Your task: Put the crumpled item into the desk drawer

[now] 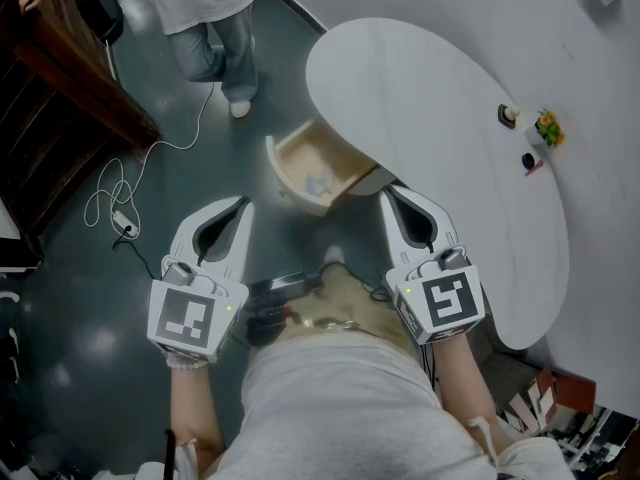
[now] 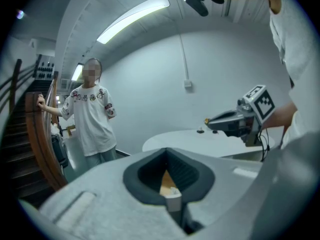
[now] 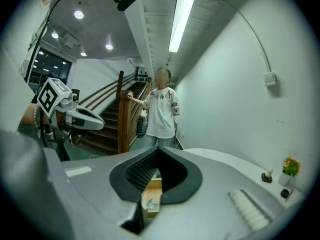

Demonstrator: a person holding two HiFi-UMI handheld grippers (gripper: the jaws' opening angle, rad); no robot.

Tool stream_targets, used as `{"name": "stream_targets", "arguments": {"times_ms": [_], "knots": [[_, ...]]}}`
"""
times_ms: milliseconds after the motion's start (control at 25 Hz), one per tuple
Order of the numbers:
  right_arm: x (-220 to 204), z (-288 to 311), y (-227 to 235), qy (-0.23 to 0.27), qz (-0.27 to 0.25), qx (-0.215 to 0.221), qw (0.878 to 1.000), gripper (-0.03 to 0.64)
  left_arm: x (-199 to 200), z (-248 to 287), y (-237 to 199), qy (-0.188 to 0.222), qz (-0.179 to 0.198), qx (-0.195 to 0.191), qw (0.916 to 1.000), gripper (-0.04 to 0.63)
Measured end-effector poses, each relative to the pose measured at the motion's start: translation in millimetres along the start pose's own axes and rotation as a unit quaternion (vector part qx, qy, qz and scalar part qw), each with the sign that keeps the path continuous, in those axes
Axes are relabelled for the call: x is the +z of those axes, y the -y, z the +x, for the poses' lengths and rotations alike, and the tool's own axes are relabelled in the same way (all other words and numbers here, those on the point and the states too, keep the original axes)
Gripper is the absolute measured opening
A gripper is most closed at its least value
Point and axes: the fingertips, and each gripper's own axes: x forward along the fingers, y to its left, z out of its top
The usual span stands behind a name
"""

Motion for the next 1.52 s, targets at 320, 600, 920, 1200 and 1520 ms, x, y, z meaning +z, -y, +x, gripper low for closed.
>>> {"name": "stream_targets", "arguments": {"times_ms": [320,600,920,1200,1520], "knots": [[-1,1,1,-0.004,0.000,0.000,1.000,0.005,-4,2,2,-0.010,-0.007,-0.004,0.9999,-0.003],[-2,1,1,-0.003,-0.002,0.000,1.000,0.005,-5,4,3,-0.011,-0.007,-0.006,0.9999,-0.003],[-3,1,2,-0.002,-0.003,0.002,1.000,0.005,-5,7,6,-0.013,-0.004,-0.006,0.9999,-0.003],[-3,2,2,-0.003,-0.002,0.003,1.000,0.005,-3,9,5,-0.006,0.005,-0.009,0.9999,-0.003],[-6,3,6,-0.007,-0.004,0.003,1.000,0.005,-5,12,7,-0.015,-0.001,-0.007,0.9999,-0.003]]}}
